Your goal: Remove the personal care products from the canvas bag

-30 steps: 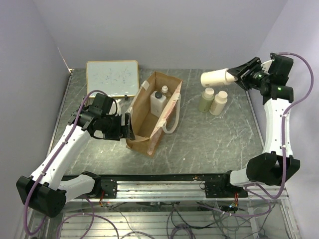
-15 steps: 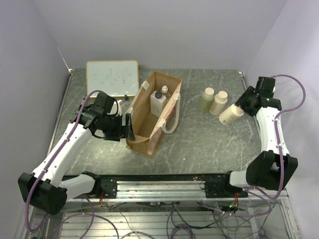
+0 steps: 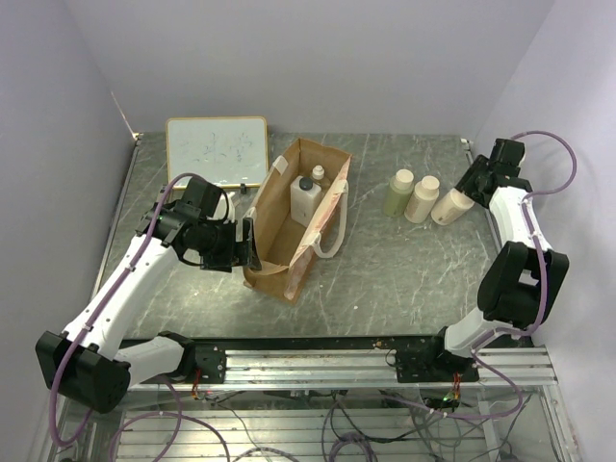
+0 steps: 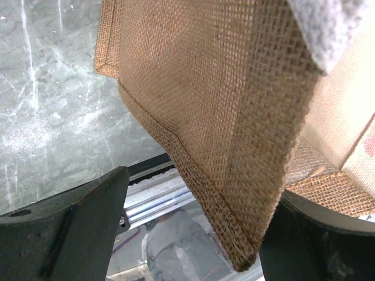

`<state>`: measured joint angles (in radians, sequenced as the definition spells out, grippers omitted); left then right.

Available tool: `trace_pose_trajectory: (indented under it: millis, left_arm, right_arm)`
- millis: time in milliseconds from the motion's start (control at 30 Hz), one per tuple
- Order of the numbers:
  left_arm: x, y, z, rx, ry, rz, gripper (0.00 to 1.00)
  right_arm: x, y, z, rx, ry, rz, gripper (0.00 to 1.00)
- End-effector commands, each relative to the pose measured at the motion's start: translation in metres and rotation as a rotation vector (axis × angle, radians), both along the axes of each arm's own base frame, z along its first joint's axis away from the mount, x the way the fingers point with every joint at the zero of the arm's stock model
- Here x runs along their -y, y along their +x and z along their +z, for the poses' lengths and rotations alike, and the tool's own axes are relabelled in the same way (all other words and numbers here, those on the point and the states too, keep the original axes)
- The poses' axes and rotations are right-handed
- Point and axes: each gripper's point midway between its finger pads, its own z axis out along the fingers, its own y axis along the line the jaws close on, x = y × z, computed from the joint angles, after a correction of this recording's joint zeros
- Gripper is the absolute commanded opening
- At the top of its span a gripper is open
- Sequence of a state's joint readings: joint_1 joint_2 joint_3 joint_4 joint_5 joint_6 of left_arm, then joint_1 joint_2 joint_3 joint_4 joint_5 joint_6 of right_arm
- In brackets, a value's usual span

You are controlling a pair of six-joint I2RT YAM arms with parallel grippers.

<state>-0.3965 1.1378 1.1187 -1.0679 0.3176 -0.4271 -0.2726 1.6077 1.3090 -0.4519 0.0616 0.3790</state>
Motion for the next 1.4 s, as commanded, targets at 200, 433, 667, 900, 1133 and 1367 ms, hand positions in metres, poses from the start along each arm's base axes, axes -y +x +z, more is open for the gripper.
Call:
trace_pose_trajectory:
  millis: [200, 433, 667, 900, 1133, 1367]
  left_arm:
    - [-0.002, 0.002, 0.003, -0.005, 0.022, 0.019, 0.90]
    - [0.000, 0.006, 0.002, -0.008, 0.020, 0.012, 0.90]
    - [0.001, 0.006, 0.004, -0.004, 0.017, 0.005, 0.90]
    - [0.000, 0.003, 0.006, 0.003, 0.015, 0.003, 0.90]
    - [-0.003, -0.003, 0.008, 0.007, 0.012, 0.004, 0.89]
    - [-0.005, -0.008, 0.010, 0.013, 0.005, 0.013, 0.90]
  right_arm:
    - [-0.013, 0.039, 0.035, 0.198, 0.022, 0.119, 0.00]
    - [-0.020, 0.034, 0.015, 0.123, 0.021, 0.137, 0.00]
    - [-0.029, 0.026, 0.001, 0.033, -0.053, 0.145, 0.00]
    - [-0.043, 0.024, -0.004, -0.052, -0.158, 0.155, 0.00]
    - [-0.042, 0.026, -0.002, -0.079, -0.189, 0.126, 0.00]
    - [-0.039, 0.028, -0.016, -0.117, -0.135, 0.142, 0.09]
